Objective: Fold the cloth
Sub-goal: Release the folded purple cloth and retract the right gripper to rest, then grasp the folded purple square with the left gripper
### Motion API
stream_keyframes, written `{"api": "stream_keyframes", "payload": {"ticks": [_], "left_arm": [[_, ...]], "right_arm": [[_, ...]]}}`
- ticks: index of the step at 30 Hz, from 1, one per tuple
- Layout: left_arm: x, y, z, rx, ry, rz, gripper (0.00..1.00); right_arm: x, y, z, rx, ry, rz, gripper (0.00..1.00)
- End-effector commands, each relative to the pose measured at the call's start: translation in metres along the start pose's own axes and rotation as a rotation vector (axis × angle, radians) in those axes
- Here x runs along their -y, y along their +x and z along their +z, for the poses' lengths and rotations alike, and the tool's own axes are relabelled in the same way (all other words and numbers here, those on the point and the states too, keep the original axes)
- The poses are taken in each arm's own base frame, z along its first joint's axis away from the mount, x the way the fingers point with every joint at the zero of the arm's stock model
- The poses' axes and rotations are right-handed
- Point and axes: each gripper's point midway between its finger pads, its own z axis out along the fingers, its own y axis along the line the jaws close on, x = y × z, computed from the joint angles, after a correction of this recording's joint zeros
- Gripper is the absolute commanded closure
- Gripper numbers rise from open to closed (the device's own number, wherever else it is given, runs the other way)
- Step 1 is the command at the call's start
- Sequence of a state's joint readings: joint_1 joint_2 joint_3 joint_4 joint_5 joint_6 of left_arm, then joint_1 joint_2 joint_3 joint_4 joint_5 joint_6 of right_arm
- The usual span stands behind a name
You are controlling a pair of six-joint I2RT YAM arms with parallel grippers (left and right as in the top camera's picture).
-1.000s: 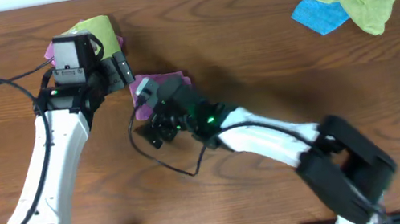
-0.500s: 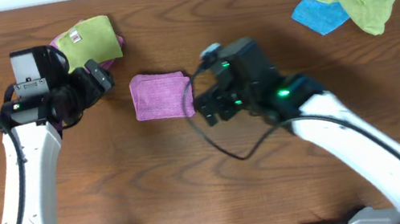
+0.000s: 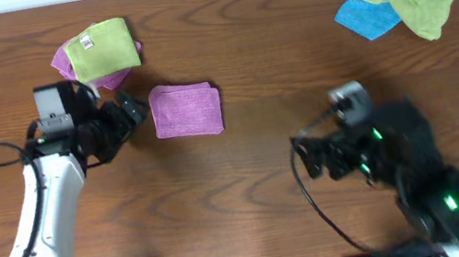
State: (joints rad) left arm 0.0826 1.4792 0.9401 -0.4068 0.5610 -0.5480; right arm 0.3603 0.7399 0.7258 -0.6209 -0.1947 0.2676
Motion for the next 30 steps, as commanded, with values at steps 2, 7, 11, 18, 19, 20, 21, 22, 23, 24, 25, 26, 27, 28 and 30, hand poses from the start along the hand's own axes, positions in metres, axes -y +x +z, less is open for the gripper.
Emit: {"api": "stream_keyframes", "payload": {"ticks": [2,7,11,18,19,20,21,22,23,24,25,26,27,28,30], "left_arm": [[-0.002,0.018,0.012,-0.038,0.089,-0.075,0.05],[-0.017,0.027,0.025,-0.021,0.103,-0.104,0.05],[-0.024,0.028,0.031,0.012,0.118,-0.113,0.05],[-0.037,0.035,0.050,0.029,0.093,-0.117,0.05],[-0.036,0.035,0.054,0.027,0.095,-0.109,0.05],[-0.035,0.036,0.057,0.026,0.101,-0.100,0.05],[-0.033,0.035,0.060,0.027,0.107,-0.093,0.05],[-0.032,0.035,0.063,0.029,0.113,-0.090,0.05],[-0.031,0.034,0.066,0.029,0.118,-0.094,0.05],[-0.031,0.034,0.070,0.028,0.121,-0.098,0.05],[-0.032,0.034,0.072,0.026,0.121,-0.096,0.05],[-0.033,0.034,0.075,0.026,0.121,-0.100,0.05],[-0.035,0.034,0.077,0.024,0.119,-0.102,0.05],[-0.037,0.034,0.080,0.023,0.116,-0.107,0.05],[-0.039,0.033,0.084,0.024,0.119,-0.112,0.05]], "right_arm": [[0.000,0.006,-0.025,0.086,-0.028,0.103,0.01],[0.013,0.027,-0.036,0.084,0.021,0.197,0.01],[0.014,0.030,-0.036,0.075,0.026,0.213,0.01],[0.014,0.030,-0.036,0.077,0.026,0.212,0.01],[0.014,0.030,-0.036,0.076,0.026,0.212,0.01],[0.014,0.030,-0.036,0.076,0.026,0.212,0.01],[0.014,0.030,-0.036,0.076,0.026,0.213,0.01],[0.014,0.030,-0.036,0.075,0.026,0.213,0.01],[0.014,0.030,-0.036,0.075,0.026,0.213,0.01],[0.014,0.030,-0.036,0.075,0.026,0.212,0.01],[0.014,0.031,-0.036,0.075,0.026,0.212,0.01],[0.014,0.031,-0.036,0.074,0.026,0.212,0.01],[0.014,0.031,-0.036,0.075,0.026,0.212,0.01],[0.014,0.031,-0.036,0.075,0.026,0.212,0.01],[0.014,0.031,-0.036,0.074,0.026,0.212,0.01]]}}
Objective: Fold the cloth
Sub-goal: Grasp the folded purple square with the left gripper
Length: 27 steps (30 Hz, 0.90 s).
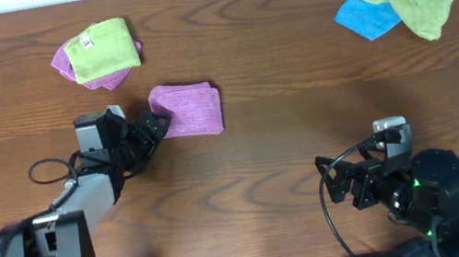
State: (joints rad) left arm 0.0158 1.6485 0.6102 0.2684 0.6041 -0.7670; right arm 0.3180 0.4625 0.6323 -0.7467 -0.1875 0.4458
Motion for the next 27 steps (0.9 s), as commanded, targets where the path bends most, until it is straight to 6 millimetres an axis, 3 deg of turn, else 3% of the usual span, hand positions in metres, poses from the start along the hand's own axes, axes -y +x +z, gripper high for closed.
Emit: {"api": "stream_keyframes", "payload": {"ticks": [1,6,20,27], "left_arm": [[-0.012,0.004,0.008,-0.009,-0.024,-0.030,0.05],[-0.013,0.001,0.017,-0.001,-0.007,-0.035,0.05],[-0.011,0.024,0.050,-0.039,0.005,-0.005,0.02],[-0.003,0.016,0.051,-0.007,0.037,0.019,0.82]], "right_arm": [[0.003,0.001,0.000,0.002,0.009,0.021,0.01],[0.003,0.001,0.000,0.000,0.010,0.022,0.01],[0.003,0.001,0.000,0.000,0.010,0.022,0.01],[0.003,0.001,0.000,0.000,0.010,0.022,0.01]]}}
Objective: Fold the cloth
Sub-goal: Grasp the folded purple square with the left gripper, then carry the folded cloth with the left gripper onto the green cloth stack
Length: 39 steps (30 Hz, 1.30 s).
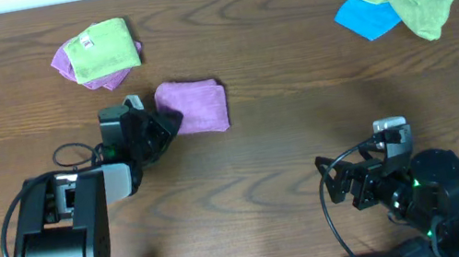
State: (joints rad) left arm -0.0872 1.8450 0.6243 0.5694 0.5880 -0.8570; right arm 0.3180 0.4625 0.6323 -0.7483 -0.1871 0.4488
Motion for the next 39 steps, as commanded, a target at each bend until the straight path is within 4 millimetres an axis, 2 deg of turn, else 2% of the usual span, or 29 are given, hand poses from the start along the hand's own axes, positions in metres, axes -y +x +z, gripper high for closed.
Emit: {"api": "stream_keyframes", "payload": {"ticks": [1,2,6,10,14,18,20,25,30,33,39], "left_arm": [[-0.015,0.005,0.004,0.004,-0.036,-0.007,0.89],[-0.010,0.003,0.004,0.008,-0.019,0.002,0.94],[0.014,-0.009,0.005,0.023,0.058,0.011,0.94],[0.054,-0.033,0.007,0.045,0.147,0.044,0.94],[0.101,-0.065,0.006,0.076,0.215,0.075,0.94],[0.142,-0.100,0.001,0.114,0.200,0.120,0.94],[0.158,-0.117,-0.004,0.145,0.170,0.163,0.94],[0.183,-0.156,-0.023,0.247,0.081,0.243,0.94],[0.186,-0.190,-0.042,0.342,0.051,0.260,0.94],[0.173,-0.207,-0.051,0.385,0.020,0.251,0.94],[0.138,-0.235,-0.056,0.422,-0.025,0.225,0.94]], "right_arm": [[0.003,0.001,0.000,0.001,0.009,0.019,0.01],[0.003,0.001,0.000,0.001,0.009,0.019,0.01],[0.003,0.001,0.000,0.001,0.009,0.019,0.01],[0.003,0.001,0.000,0.001,0.009,0.019,0.01],[0.003,0.001,0.000,0.001,0.009,0.019,0.01],[0.003,0.001,0.000,0.001,0.009,0.019,0.01],[0.003,0.001,0.000,0.001,0.009,0.019,0.01],[0.003,0.001,0.000,0.001,0.009,0.019,0.01],[0.003,0.001,0.000,0.001,0.009,0.019,0.01],[0.003,0.001,0.000,0.001,0.009,0.018,0.01],[0.003,0.001,0.000,0.001,0.009,0.019,0.01]]}}
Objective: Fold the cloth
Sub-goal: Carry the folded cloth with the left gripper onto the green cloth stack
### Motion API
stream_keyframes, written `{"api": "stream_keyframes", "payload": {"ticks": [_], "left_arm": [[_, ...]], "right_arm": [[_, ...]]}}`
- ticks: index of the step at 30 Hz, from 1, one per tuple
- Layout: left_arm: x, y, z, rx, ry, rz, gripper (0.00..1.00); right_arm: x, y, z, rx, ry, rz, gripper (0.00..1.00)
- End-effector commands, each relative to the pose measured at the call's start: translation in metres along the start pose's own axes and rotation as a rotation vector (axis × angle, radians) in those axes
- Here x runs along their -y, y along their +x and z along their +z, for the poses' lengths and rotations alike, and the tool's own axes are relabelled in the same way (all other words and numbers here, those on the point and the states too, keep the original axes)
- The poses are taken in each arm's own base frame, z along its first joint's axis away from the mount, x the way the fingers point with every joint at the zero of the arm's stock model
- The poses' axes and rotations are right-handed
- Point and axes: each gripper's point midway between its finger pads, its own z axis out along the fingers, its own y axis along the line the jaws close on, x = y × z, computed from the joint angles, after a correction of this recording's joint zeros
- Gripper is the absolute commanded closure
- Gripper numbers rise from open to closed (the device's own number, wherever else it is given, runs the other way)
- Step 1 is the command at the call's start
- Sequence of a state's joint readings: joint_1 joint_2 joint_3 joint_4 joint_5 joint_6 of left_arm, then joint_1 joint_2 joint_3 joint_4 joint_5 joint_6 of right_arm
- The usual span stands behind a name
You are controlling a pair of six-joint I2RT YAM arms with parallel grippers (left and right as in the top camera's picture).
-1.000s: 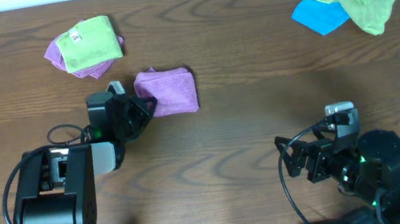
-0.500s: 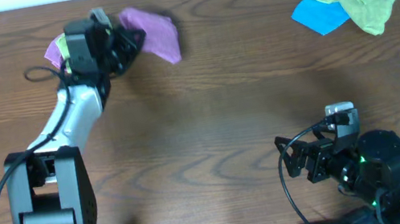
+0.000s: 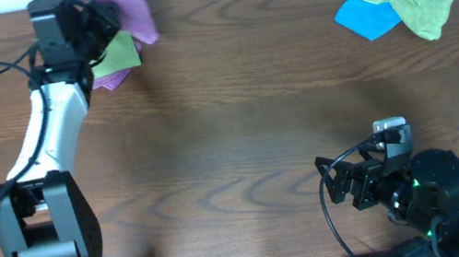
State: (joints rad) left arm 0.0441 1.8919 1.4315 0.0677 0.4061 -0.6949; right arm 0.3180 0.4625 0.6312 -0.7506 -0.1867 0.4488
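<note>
My left gripper (image 3: 102, 17) is at the far left back of the table, shut on the folded purple cloth (image 3: 127, 7), which hangs from it above the stack there. That stack shows a green folded cloth (image 3: 116, 56) with a purple one (image 3: 110, 79) peeking out beneath; my arm hides part of it. My right gripper (image 3: 332, 182) is pulled back near the front edge, open and holding nothing.
A loose heap of a blue cloth (image 3: 368, 17) and a green cloth lies at the back right. The brown wooden table (image 3: 237, 118) runs between the two arms. The left arm's cable loops beside its wrist.
The left gripper was at the left edge of the folded purple cloth lying mid-left on the table. Now it holds that cloth up over the green stack at the back left. The right arm has not moved.
At first the left gripper stood just left of the folded purple cloth while the right arm was blurred mid-right. Then the right arm rested near the front and the left gripper reached the cloth's edge. The cloth shifted slightly right, and now hangs over the stack.
</note>
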Motion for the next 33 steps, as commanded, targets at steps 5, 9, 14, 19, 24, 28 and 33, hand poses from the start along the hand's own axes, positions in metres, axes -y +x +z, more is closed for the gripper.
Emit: {"api": "stream_keyframes", "payload": {"ticks": [5,9,14,19,24,28,33], "left_arm": [[-0.042,-0.016,0.024,0.014,-0.016,0.010,0.94],[-0.043,-0.016,0.038,-0.001,0.009,0.013,0.94],[-0.035,-0.028,0.044,0.005,0.035,0.022,0.94],[-0.050,-0.036,0.040,0.016,-0.008,0.007,0.94],[-0.076,-0.031,0.033,-0.028,-0.084,0.024,0.94],[-0.094,-0.026,0.030,-0.046,-0.153,0.021,0.94],[-0.112,-0.019,0.025,-0.072,-0.235,0.028,0.94]], "right_arm": [[0.002,0.000,0.000,0.004,0.007,0.018,0.01],[0.002,0.000,0.000,0.004,0.007,0.018,0.01],[0.002,0.000,0.000,0.004,0.007,0.018,0.01],[0.002,0.000,0.000,0.004,0.007,0.018,0.01],[0.002,0.000,0.000,0.004,0.007,0.018,0.01],[0.002,0.000,0.000,0.004,0.007,0.018,0.01],[0.002,0.000,0.000,0.004,0.007,0.018,0.01]]}}
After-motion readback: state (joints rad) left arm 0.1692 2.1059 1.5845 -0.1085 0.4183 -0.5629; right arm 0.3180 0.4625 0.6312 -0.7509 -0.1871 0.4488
